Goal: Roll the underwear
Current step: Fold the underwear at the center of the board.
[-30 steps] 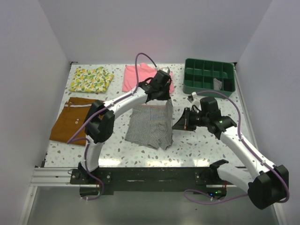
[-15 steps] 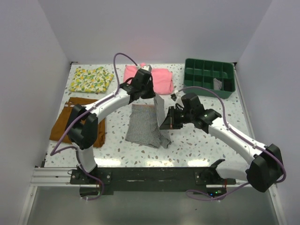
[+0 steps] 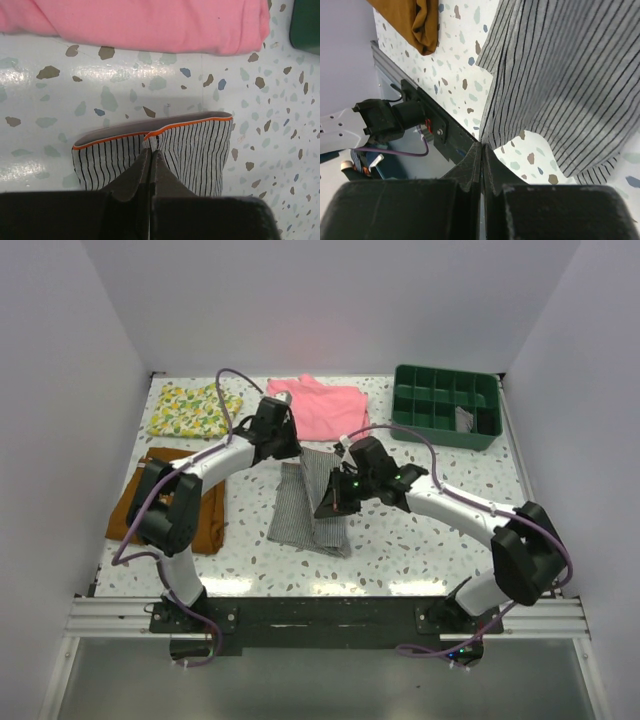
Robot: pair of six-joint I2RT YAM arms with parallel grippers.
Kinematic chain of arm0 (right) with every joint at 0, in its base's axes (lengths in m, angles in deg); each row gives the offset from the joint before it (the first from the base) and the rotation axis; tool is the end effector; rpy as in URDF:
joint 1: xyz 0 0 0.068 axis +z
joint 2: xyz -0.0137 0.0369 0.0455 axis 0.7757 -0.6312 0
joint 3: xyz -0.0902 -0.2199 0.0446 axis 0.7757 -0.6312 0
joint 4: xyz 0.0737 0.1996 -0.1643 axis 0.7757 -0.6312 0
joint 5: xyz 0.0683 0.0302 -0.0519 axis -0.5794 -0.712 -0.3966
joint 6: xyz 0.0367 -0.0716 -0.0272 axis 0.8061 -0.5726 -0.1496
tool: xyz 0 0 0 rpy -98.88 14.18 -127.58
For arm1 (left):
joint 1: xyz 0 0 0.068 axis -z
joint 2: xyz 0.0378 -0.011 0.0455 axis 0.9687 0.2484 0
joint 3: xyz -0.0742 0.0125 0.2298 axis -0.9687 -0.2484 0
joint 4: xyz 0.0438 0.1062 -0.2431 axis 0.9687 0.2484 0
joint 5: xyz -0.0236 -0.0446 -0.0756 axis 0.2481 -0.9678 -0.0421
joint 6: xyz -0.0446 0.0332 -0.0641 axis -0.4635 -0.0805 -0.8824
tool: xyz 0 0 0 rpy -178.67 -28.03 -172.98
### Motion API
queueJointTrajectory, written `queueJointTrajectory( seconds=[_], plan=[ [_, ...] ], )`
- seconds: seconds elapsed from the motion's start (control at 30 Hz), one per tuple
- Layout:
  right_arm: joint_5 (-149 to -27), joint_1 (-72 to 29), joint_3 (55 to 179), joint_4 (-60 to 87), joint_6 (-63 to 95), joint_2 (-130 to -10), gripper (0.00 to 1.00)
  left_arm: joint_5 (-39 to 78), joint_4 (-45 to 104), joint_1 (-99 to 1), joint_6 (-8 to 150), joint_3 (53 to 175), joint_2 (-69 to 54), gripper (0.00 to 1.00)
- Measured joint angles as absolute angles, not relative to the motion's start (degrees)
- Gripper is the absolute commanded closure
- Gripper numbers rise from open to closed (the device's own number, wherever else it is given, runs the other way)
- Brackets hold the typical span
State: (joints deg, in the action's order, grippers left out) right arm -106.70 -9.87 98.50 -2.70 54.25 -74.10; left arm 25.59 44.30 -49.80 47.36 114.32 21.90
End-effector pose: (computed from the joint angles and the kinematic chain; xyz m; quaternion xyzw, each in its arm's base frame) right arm 0.2439 0.2554 0.1784 -0.0554 0.9023 0.4070 0.1311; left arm 0.3861 -0.1903 0.1528 -0.0658 0.9190 -0.2131 0.3252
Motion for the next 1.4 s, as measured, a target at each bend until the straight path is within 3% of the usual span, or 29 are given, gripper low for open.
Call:
queueJointTrajectory(
  seconds=[0.23,1.07,1.23,1.4],
  plan=[
    [-106.6,-6.3,104.9,-1.0,54.9,-83.6,1.00,23.3,42.7,-52.7,48.7,111.5,21.9,1.00],
    [-107.2,-3.9,108.4,-0.8,54.2,-93.2,1.00,25.1,43.6,-54.3,49.0,107.4,22.0,1.00],
    [-107.2,-3.8,109.8,-0.9,53.9,-94.8,1.00,25.9,44.0,-54.5,49.0,107.4,22.3,0.86],
    [-107.4,-3.6,111.0,-0.8,53.5,-94.8,1.00,26.7,44.4,-54.6,49.2,107.4,22.3,0.35]
  ],
)
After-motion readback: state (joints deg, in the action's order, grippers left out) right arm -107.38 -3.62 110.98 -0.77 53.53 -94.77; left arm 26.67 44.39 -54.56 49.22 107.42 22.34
